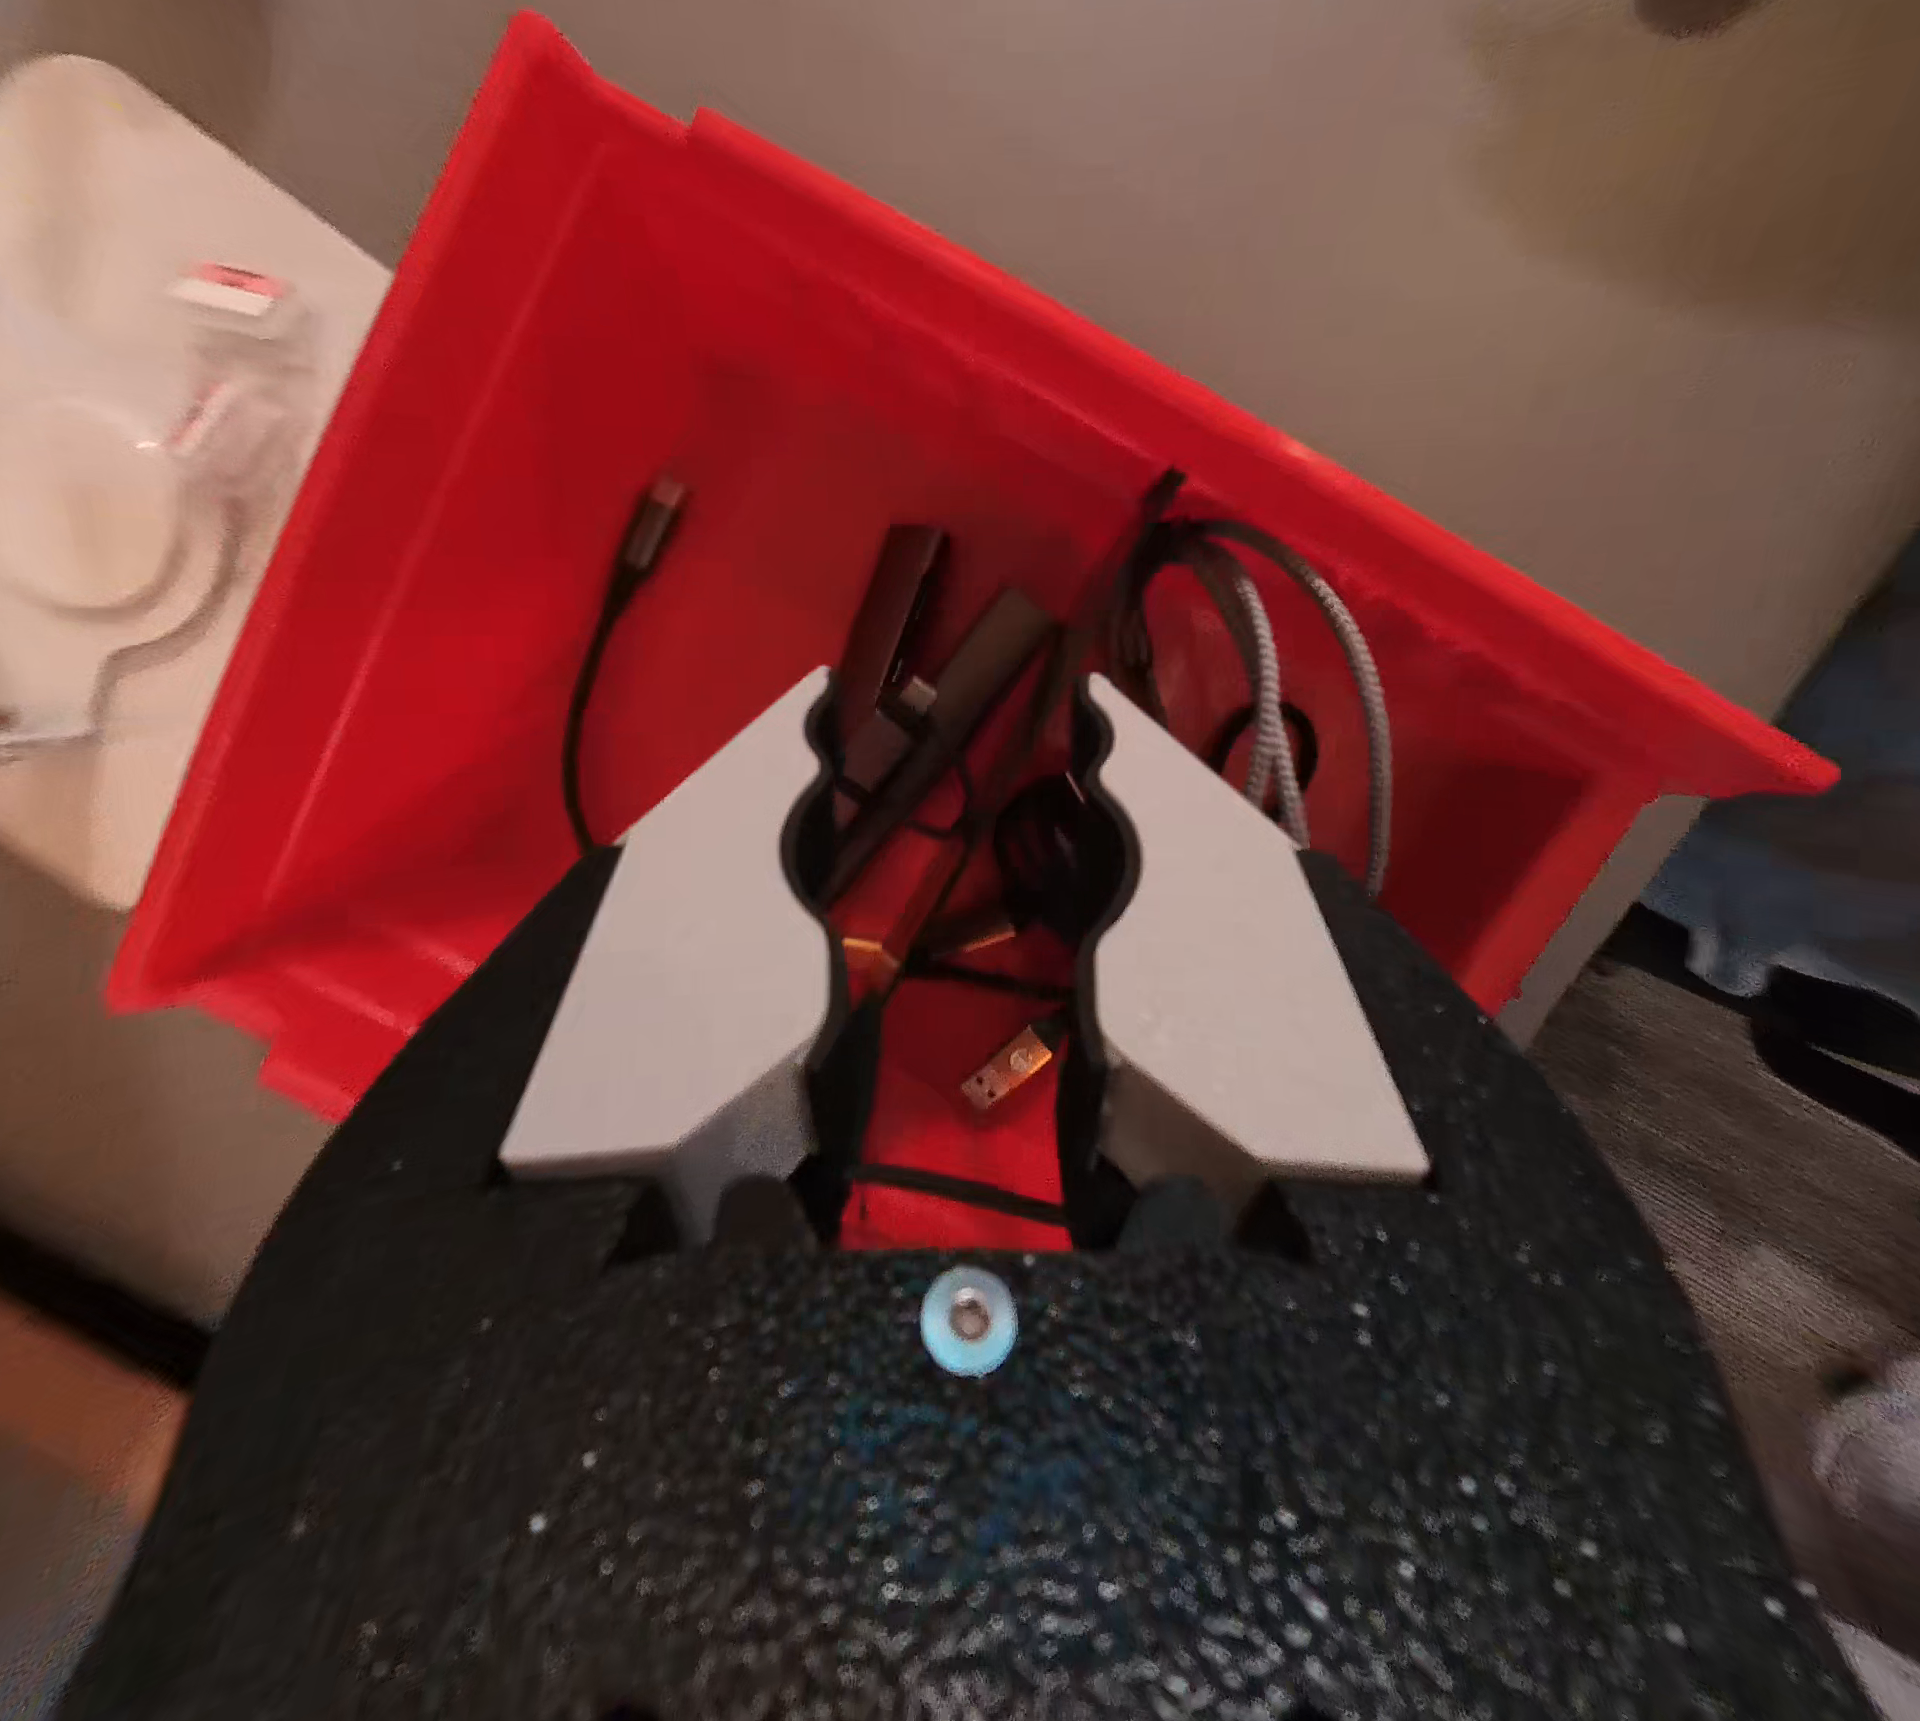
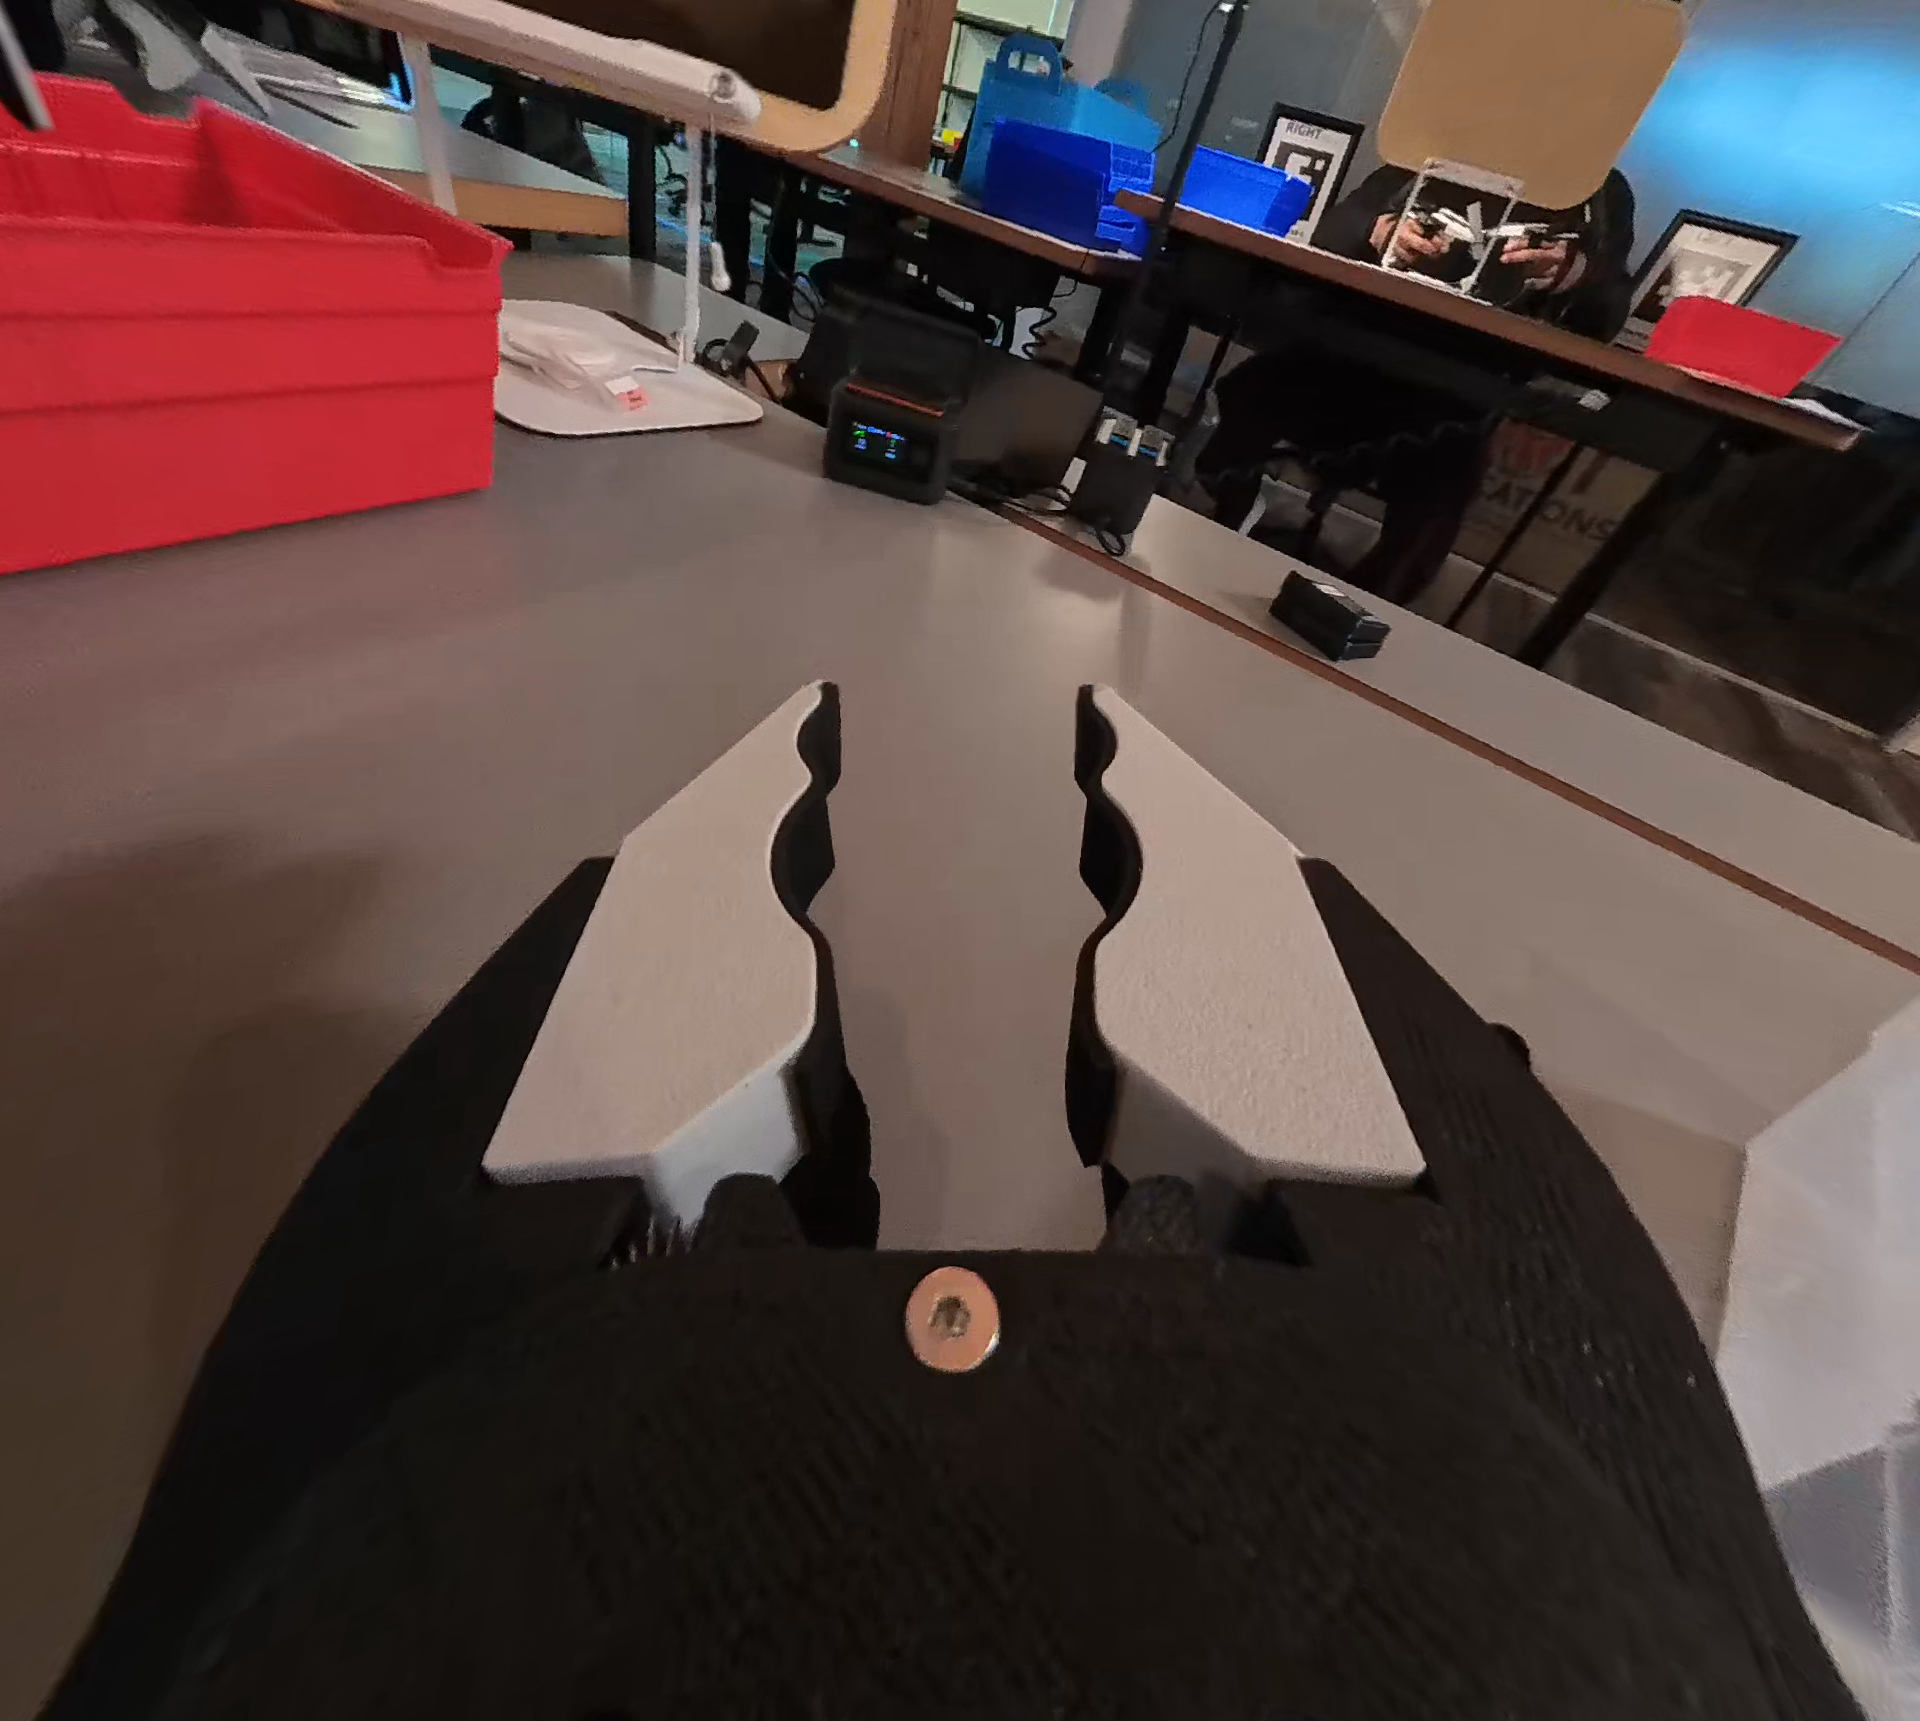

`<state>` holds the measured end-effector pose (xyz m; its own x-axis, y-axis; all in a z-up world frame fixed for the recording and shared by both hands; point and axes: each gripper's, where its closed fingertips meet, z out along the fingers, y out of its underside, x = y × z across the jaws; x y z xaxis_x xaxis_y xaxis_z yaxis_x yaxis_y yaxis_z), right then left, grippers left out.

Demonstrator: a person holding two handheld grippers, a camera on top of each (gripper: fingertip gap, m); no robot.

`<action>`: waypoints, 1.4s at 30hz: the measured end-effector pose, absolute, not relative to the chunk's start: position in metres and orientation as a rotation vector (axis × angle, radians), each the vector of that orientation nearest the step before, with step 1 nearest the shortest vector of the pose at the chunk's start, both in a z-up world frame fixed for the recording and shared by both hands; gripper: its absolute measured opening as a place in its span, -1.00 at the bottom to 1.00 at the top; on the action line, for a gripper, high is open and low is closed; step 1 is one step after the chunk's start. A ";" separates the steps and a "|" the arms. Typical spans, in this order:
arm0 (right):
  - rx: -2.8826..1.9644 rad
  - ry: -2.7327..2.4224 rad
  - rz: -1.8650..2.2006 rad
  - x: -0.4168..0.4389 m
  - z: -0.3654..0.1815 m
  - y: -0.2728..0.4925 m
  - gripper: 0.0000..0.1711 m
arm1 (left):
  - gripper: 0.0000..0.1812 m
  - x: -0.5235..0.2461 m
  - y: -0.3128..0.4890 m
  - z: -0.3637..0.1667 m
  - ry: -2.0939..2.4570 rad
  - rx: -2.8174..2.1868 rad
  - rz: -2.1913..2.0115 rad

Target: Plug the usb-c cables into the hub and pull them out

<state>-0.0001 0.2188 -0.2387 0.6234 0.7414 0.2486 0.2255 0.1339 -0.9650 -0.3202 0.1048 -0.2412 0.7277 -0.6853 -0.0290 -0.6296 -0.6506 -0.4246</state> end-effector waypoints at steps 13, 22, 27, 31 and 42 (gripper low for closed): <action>-1.427 -0.953 0.434 -0.008 -0.247 0.211 -0.49 | -0.44 -0.339 0.115 -0.280 0.971 -2.854 -0.733; -1.438 -0.985 0.429 -0.010 -0.252 0.210 -0.48 | -0.56 -0.346 0.106 -0.296 0.933 -2.942 -0.832; -1.447 -0.992 0.430 -0.011 -0.255 0.210 -0.48 | -0.75 -0.340 0.100 -0.288 1.045 -2.883 -0.786; -1.453 -0.994 0.431 -0.011 -0.256 0.211 -0.49 | -0.85 -0.346 0.098 -0.276 1.151 -2.846 -0.649; -1.453 -0.996 0.446 -0.017 -0.258 0.209 -0.49 | -0.92 -0.349 0.103 -0.213 1.204 -2.551 -0.244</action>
<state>-0.0166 0.2087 -0.2583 0.5516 0.7830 0.2874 0.3070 0.1299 -0.9428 -0.3489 0.1029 -0.2132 0.6322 -0.7745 0.0221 -0.7218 -0.5991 -0.3466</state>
